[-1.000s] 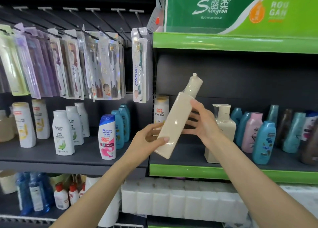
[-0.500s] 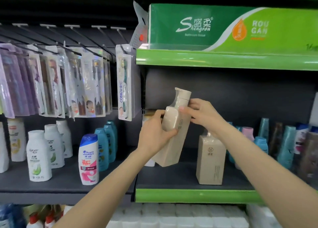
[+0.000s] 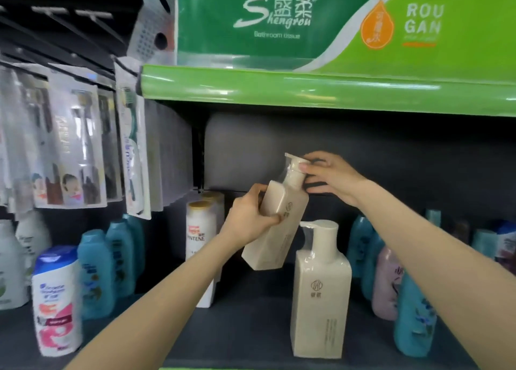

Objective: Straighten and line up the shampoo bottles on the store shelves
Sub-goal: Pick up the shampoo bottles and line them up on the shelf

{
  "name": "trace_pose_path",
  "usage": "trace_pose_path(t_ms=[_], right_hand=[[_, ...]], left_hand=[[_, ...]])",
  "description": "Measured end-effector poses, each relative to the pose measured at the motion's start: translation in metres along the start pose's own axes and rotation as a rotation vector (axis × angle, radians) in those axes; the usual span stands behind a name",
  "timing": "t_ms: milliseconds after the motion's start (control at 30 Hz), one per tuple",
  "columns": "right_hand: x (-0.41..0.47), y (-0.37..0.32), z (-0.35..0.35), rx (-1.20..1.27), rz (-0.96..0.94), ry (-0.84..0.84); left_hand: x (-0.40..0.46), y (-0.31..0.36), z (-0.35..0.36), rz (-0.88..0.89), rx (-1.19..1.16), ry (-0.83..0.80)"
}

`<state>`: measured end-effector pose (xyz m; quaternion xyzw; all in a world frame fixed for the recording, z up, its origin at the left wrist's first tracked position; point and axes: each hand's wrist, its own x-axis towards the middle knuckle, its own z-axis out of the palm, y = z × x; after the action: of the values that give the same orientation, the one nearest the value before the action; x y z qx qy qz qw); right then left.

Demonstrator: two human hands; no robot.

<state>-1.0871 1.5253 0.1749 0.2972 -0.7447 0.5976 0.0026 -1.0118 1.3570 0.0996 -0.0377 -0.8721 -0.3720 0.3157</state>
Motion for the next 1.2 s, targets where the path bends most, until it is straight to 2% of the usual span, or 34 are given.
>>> trace_pose_path(t_ms=[133,367,767,967,1100,1200], right_hand=[[0.021,0.024,-0.001,-0.066,-0.029,0.015],[0.052,0.045,-0.001,-0.093,-0.01,0.08],[0.069,0.09,0.001,-0.288,0.091,0.032],[0.07,0.093,0.003,-0.315,0.092,0.023],[0.072,0.093,0.002,-0.396,0.1,-0.011],[0.069,0.089,0.002,-0.535,-0.007,0.032]], left_hand=[[0.025,-0.02,0.024,-0.083,-0.003,-0.075],[0.061,-0.032,0.049,-0.118,0.041,-0.041],[0.07,-0.063,0.078,-0.177,0.028,-0.141],[0.065,-0.065,0.079,-0.209,-0.002,-0.129],[0.064,-0.062,0.078,-0.209,0.077,-0.107],[0.061,-0.051,0.073,-0.158,0.101,-0.028]])
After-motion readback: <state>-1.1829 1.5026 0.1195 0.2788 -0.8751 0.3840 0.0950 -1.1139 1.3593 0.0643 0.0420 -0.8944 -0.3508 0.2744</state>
